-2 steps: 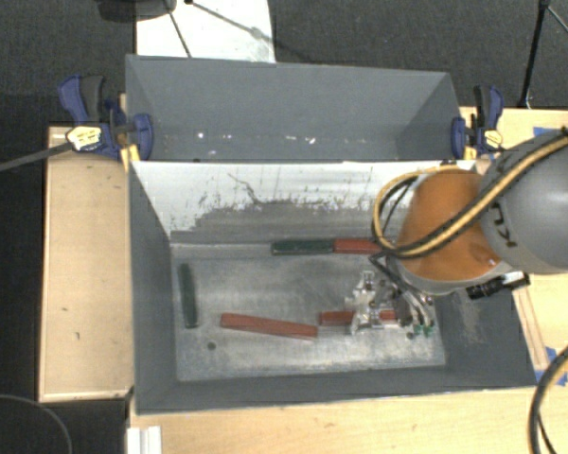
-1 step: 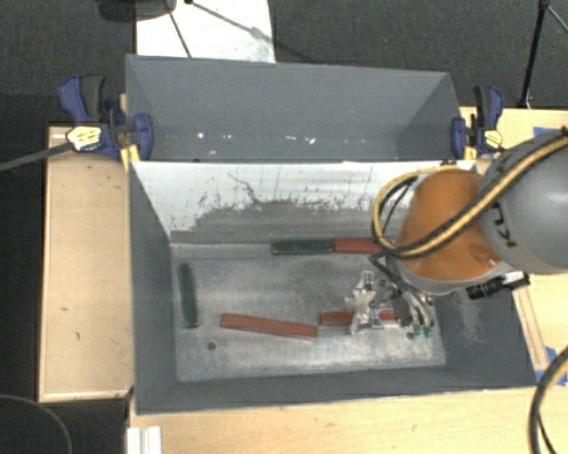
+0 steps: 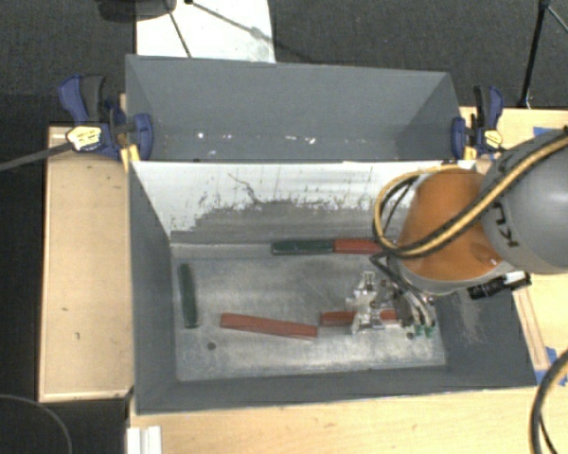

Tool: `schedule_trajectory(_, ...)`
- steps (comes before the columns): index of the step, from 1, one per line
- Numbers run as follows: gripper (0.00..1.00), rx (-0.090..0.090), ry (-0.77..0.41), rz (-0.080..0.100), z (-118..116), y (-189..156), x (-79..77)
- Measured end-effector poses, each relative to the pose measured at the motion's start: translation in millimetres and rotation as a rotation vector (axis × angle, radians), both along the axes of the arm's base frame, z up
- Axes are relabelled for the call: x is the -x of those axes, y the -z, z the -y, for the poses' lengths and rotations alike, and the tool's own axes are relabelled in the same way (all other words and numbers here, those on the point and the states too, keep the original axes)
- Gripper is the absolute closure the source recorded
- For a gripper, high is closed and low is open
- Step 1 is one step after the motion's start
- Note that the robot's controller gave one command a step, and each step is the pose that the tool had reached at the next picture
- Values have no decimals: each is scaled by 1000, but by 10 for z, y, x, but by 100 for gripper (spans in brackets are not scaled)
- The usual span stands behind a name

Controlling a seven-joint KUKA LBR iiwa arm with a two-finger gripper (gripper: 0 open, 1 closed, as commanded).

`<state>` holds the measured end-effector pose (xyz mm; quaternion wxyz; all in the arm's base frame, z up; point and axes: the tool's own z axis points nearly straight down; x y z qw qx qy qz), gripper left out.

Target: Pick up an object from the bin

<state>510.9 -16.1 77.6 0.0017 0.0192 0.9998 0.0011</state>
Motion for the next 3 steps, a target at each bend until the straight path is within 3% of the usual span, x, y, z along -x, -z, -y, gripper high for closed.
schedule_trajectory(3,100,1,0,-5,6,-474,12)
